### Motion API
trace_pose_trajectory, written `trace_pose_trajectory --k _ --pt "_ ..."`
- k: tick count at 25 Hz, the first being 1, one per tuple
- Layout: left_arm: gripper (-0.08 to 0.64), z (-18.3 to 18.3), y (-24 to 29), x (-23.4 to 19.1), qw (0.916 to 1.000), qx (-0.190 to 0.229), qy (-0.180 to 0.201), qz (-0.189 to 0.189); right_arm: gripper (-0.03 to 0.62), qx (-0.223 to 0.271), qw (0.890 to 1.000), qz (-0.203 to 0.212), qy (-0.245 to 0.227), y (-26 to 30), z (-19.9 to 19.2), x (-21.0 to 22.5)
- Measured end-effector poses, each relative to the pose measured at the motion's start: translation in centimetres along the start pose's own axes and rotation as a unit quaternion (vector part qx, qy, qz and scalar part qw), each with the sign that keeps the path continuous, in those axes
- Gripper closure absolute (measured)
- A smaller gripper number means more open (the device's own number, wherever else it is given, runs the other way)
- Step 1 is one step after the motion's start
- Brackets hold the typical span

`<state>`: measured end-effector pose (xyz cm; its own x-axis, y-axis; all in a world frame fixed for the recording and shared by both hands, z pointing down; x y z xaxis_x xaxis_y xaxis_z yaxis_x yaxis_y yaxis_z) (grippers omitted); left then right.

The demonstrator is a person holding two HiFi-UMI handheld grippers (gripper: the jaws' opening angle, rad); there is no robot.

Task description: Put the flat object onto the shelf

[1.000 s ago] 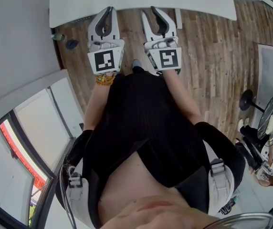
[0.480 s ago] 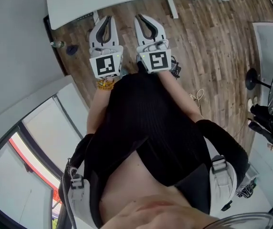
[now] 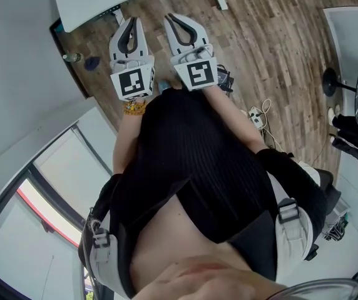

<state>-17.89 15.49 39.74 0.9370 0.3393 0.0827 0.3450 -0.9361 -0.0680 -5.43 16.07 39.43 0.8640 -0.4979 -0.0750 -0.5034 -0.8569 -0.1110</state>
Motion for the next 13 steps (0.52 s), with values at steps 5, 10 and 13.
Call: trace_pose_trajectory --k 5,10,13 --pt "0.538 -0.5 -0.4 -0.8 1.0 -0.006 -0.003 -0.003 0.552 -0.007 1.0 0.002 -0.005 0.1 -0.1 -1.1" --pt "0.538 -0.9 0.9 -1.6 1.0 -0.007 -0.006 0.001 0.552 -0.011 1.0 0.007 -0.005 1.5 -0.5 -0.5" --pt "0.538 -1.5 2.5 -2.0 0.9999 -0.012 -0.005 0.002 0.552 -0.007 1.0 0.014 -0.009 3.1 -0.7 0.3"
Point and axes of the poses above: the fingertips, and each gripper's own axes: y forward along the fingers, x to its right, z out of its top, the point moved 6 cm from there along -y, backward along the fingers, and after that the axes turned 2 degrees about y, right-handed, at the moved point
